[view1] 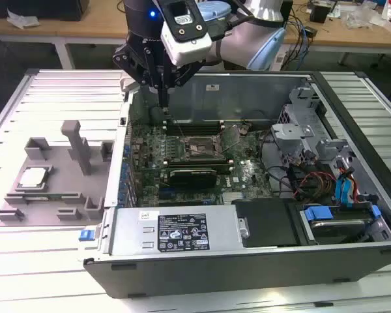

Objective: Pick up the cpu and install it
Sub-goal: 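Reach for the cpu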

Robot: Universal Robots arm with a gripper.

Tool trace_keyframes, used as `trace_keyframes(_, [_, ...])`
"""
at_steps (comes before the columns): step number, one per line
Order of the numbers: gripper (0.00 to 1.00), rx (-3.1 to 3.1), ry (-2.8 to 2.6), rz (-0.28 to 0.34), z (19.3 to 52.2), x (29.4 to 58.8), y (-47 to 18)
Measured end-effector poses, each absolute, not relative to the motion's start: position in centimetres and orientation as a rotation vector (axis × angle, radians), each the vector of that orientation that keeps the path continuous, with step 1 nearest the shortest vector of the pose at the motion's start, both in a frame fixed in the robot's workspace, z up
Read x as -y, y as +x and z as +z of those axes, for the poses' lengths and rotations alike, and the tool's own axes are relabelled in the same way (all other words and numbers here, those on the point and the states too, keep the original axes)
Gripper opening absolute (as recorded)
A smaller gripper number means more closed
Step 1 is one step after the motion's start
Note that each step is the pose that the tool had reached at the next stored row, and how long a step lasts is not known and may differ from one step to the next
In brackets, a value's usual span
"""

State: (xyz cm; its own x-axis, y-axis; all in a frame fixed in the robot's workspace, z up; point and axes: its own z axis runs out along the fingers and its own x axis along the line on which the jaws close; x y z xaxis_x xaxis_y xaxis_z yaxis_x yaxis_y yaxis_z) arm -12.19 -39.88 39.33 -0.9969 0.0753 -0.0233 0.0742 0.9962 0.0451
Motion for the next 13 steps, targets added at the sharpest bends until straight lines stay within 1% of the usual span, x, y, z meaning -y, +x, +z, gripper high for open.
trace_keyframes(13, [0.11, -3.114, 0.117, 0.069, 39.32, 39.87, -12.34])
